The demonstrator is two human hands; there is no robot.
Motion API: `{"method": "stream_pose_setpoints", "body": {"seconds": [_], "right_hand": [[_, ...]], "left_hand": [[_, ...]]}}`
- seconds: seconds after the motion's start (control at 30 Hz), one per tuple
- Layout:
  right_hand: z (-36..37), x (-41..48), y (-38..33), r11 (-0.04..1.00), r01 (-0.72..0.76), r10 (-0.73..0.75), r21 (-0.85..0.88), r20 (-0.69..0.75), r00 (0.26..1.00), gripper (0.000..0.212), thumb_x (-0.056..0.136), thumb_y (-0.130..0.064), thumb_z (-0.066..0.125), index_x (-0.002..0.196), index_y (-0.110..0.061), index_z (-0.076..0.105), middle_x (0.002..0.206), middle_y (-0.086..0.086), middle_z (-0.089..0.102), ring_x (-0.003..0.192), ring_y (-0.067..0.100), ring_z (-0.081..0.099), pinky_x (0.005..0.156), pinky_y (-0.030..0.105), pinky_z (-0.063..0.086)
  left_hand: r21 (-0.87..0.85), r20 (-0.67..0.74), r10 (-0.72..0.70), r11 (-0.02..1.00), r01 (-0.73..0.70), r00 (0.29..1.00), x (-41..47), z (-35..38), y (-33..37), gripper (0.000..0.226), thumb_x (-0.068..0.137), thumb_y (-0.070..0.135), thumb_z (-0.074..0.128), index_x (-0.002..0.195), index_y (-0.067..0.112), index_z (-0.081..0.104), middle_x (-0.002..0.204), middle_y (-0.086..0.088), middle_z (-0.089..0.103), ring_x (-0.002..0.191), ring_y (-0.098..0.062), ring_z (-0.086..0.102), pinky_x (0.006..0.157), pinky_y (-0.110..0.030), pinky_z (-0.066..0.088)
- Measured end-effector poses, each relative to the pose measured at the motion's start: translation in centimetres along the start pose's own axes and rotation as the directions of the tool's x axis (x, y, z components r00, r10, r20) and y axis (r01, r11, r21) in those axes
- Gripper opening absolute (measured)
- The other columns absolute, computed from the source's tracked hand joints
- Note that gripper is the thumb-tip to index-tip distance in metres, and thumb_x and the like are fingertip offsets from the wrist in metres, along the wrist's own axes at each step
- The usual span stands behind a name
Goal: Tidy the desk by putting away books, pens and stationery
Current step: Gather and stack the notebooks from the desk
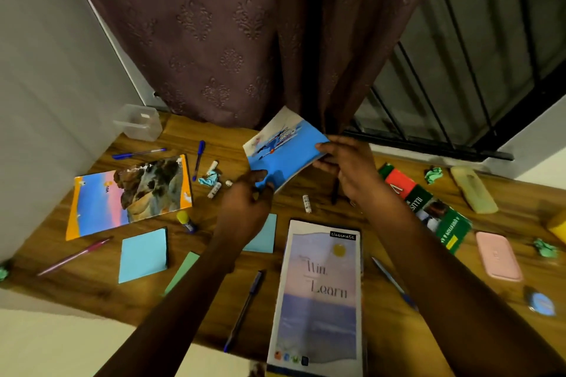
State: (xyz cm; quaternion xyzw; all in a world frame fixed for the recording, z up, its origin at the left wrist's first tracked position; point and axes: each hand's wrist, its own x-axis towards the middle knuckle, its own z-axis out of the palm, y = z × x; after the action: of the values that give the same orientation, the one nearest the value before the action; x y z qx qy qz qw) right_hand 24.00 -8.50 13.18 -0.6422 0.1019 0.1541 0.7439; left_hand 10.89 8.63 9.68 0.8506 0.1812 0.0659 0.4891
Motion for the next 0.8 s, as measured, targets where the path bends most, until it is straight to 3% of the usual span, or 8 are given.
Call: {"method": "stream_pose_setpoints", "body": {"seconds": [0.07,0.17,0.27,0.43,0.5,0.6,0.7,0.8], "right_hand": [[-0.7,-2.1,-2.3,0.998,0.065,-0.065,-0.019,0.021,0.998,0.012,0.088,-0.001,0.074,0.098,-0.007,0.069,0.094,0.011,0.077,0.081,0.019,0.077,0.062,0.027,0.061],[-1.8,-5.3,-4.9,0.984,0.171,-0.169,-0.056,0.039,0.985,0.008,0.087,-0.002,0.075,0.092,-0.007,0.072,0.083,0.007,0.077,0.071,0.016,0.075,0.057,0.026,0.059],[-3.2,-8.1,-6.3,0.955,0.259,-0.250,-0.142,0.075,0.965,0.004,0.088,-0.006,0.074,0.091,-0.007,0.076,0.080,0.006,0.078,0.068,0.016,0.073,0.057,0.026,0.058],[-5.8,-11.7,-6.9,0.925,0.294,-0.274,-0.242,0.112,0.955,0.016,0.088,-0.014,0.075,0.100,-0.005,0.080,0.097,0.016,0.079,0.095,0.038,0.075,0.088,0.047,0.057],[-7.0,-13.0,-7.1,0.923,0.289,-0.266,-0.253,0.121,0.956,0.015,0.089,-0.014,0.074,0.100,-0.006,0.080,0.097,0.015,0.079,0.088,0.031,0.075,0.082,0.039,0.059],[-8.4,-14.4,-7.4,0.929,0.268,-0.237,-0.256,0.147,0.960,0.016,0.087,-0.017,0.076,0.098,-0.005,0.080,0.085,0.012,0.078,0.064,0.020,0.069,0.055,0.022,0.052],[-10.3,-14.6,-6.9,0.957,0.197,-0.163,-0.215,0.168,0.972,0.022,0.085,-0.025,0.080,0.097,-0.006,0.080,0.094,0.020,0.077,0.071,0.027,0.067,0.066,0.028,0.051],[-12.7,-14.2,-6.4,0.977,0.100,-0.055,-0.188,0.229,0.972,0.033,0.081,-0.037,0.082,0.102,-0.012,0.080,0.103,0.017,0.075,0.078,0.028,0.065,0.072,0.031,0.051]], "left_hand": [[-0.062,-0.018,0.066,0.996,-0.067,0.998,-0.3,-0.5,1.0,0.037,0.102,0.036,0.057,0.138,0.027,0.057,0.120,0.007,0.066,0.088,0.005,0.063,0.058,-0.007,0.051],[-0.136,-0.007,0.165,0.977,-0.164,0.986,0.1,-0.7,2.5,0.036,0.102,0.030,0.058,0.138,0.027,0.057,0.127,0.005,0.066,0.106,-0.004,0.066,0.068,-0.005,0.053],[-0.145,-0.004,0.298,0.944,-0.296,0.954,0.5,-0.3,3.5,0.038,0.099,0.031,0.061,0.136,0.037,0.055,0.139,0.001,0.061,0.126,-0.017,0.061,0.100,-0.039,0.057],[-0.095,0.044,0.460,0.885,-0.455,0.887,-0.7,1.2,5.3,0.050,0.100,0.021,0.062,0.149,0.022,0.049,0.153,0.000,0.051,0.140,-0.014,0.046,0.115,-0.026,0.038],[-0.076,0.077,0.489,0.872,-0.484,0.869,-1.8,1.7,5.5,0.047,0.101,0.025,0.062,0.147,0.022,0.051,0.149,0.003,0.055,0.136,-0.008,0.048,0.111,-0.020,0.038],[-0.090,0.069,0.500,0.865,-0.494,0.863,-3.0,1.4,5.6,0.022,0.100,0.027,0.063,0.122,0.026,0.065,0.118,0.010,0.069,0.111,-0.007,0.062,0.091,-0.023,0.047],[-0.073,0.117,0.546,0.838,-0.541,0.830,-4.0,1.2,5.8,0.011,0.102,0.028,0.057,0.093,0.028,0.062,0.084,0.006,0.069,0.076,-0.013,0.065,0.068,-0.033,0.049],[-0.106,0.133,0.511,0.859,-0.501,0.849,-5.0,1.5,5.3,0.016,0.103,0.029,0.057,0.089,0.026,0.063,0.078,0.006,0.068,0.068,-0.009,0.063,0.061,-0.028,0.046]]}}
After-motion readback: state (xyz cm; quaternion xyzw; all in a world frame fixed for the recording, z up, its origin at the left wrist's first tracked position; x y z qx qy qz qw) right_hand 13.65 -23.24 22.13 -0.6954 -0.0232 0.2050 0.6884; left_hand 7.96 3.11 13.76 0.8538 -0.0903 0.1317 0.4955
